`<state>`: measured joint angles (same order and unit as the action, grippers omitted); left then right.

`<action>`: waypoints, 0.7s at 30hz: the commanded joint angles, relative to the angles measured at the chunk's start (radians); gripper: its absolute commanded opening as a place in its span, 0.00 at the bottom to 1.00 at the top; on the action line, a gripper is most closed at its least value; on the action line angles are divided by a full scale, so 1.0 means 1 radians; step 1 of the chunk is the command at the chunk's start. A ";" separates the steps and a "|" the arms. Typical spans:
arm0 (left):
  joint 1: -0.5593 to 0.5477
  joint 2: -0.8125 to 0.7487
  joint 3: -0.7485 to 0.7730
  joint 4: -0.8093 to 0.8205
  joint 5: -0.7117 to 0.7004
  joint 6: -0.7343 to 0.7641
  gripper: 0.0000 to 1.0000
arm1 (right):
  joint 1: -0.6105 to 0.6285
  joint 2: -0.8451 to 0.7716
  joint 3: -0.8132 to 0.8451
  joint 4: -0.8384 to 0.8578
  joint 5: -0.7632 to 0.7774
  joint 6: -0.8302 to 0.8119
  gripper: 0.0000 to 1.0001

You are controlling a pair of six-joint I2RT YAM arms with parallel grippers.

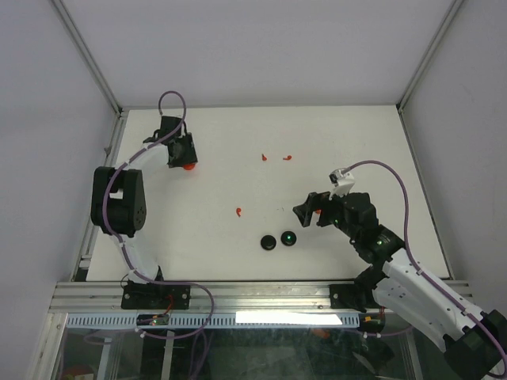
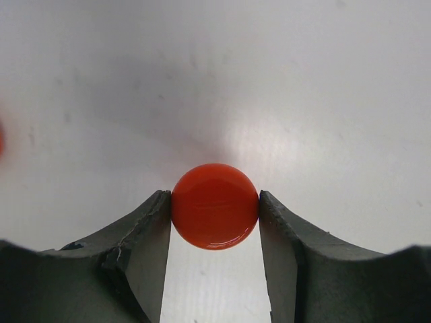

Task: Insert the wireless bluetooth earbuds into the charging case
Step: Pick up the charging case at the center of the board.

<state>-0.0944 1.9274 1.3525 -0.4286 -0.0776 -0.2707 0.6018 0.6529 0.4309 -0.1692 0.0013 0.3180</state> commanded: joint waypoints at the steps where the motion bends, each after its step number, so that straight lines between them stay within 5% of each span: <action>1: -0.107 -0.212 -0.122 0.114 0.017 -0.012 0.27 | 0.001 0.035 0.089 0.020 -0.061 0.015 0.99; 14: -0.366 -0.681 -0.574 0.480 0.015 -0.014 0.27 | 0.002 0.239 0.242 0.051 -0.249 -0.019 0.99; 21: -0.482 -0.767 -0.740 0.732 0.070 0.102 0.25 | 0.001 0.343 0.317 0.083 -0.301 -0.007 0.93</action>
<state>-0.5247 1.1969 0.6682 0.0681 -0.0563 -0.2573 0.6018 0.9581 0.6682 -0.1513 -0.2390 0.3122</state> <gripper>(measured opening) 0.497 0.947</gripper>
